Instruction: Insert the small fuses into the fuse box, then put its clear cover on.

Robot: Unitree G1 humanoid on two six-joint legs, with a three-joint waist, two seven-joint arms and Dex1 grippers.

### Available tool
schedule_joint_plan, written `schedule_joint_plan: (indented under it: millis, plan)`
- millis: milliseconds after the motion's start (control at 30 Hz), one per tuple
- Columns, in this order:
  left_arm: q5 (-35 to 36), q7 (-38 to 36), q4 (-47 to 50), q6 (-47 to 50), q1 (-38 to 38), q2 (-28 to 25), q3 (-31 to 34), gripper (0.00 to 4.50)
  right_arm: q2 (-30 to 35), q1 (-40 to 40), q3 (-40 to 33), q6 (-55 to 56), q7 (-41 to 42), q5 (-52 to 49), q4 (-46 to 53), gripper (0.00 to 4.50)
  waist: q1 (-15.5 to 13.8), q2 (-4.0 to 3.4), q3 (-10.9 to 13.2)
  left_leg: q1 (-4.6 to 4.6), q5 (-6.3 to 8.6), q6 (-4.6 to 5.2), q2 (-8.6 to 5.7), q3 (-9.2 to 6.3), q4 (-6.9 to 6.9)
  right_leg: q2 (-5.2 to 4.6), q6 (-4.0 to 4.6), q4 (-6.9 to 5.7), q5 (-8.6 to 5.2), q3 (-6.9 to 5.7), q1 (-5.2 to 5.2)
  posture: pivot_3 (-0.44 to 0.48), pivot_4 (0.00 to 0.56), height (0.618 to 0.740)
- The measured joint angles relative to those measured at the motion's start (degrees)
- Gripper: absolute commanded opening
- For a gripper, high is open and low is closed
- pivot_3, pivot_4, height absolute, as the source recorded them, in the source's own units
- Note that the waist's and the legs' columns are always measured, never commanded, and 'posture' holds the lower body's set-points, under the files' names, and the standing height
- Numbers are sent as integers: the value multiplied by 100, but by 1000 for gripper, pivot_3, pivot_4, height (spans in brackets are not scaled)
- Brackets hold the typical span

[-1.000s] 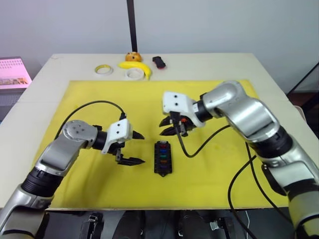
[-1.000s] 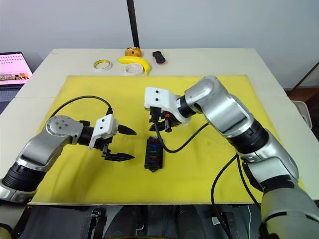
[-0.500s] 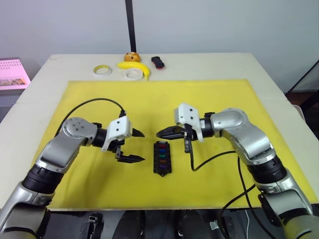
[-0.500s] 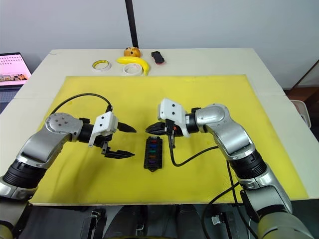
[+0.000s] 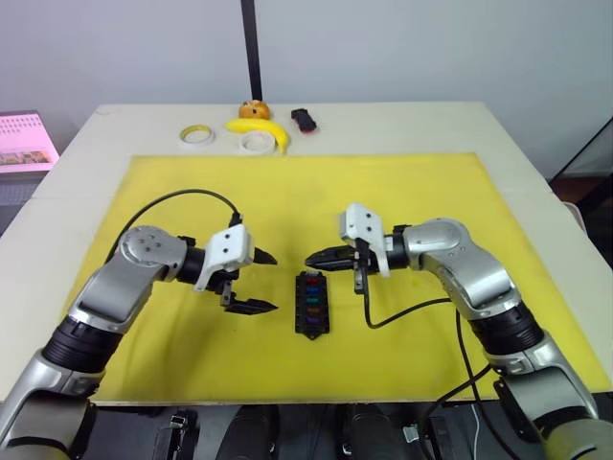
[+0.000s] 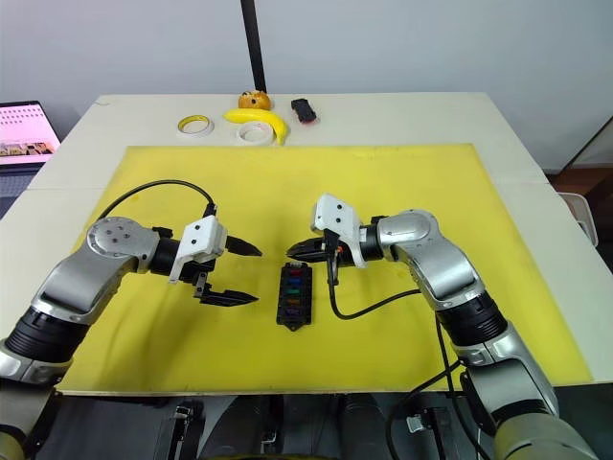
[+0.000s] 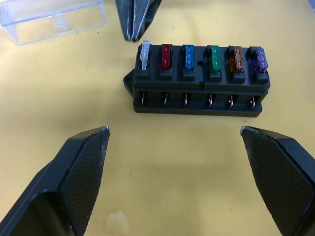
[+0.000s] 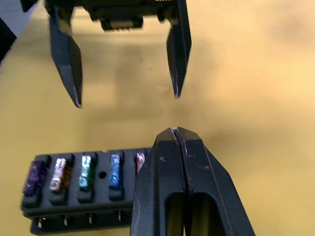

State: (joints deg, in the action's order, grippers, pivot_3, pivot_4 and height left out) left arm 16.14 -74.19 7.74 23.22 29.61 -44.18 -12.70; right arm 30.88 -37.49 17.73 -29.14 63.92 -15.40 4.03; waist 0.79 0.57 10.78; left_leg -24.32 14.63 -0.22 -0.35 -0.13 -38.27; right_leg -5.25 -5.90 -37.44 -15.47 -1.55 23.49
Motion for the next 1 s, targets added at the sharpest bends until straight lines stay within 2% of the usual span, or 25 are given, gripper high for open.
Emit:
schedule_joint_plan:
  millis: [367, 567, 700, 833, 1000]
  plan:
    - [-40, 18, 21, 1, -1, -2, 0, 4500, -66, 36, 432, 816, -11, 619, -272, 19, -2, 0, 0, 14, 0, 0, 0, 0, 0, 0, 0, 0, 0, 0, -12, 0, 150, 740]
    - [-41, 46, 38, 6, -2, -2, 0, 4500, -65, 28, 423, 835, -1, 684, -278, 19, -8, 0, -1, 25, 0, 0, 0, 0, 0, 0, 0, 1, 0, 0, -23, 0, 150, 740]
    - [29, 36, 66, 114, -2, -5, 6, 4500, -63, -39, 364, 482, 60, 529, -142, 19, -3, 0, 0, 24, 0, 0, 0, 0, 1, 0, 0, 1, 0, 1, -22, 0, 150, 740]
    - [602, 11, 385, 744, -1, 2, 188, 4500, -32, -246, 134, -196, 79, 168, 353, 19, 0, -1, 0, 17, 0, 0, 3, 0, 1, 0, 0, -1, 0, 2, -13, 0, 150, 740]
    - [961, 44, 742, 1092, -56, -237, 505, 4500, 443, -574, -262, -563, 131, -120, 1209, 19, -8, 0, 0, 17, 0, 0, 2, -1, 1, 0, 0, 6, 0, 1, -16, 0, 150, 740]
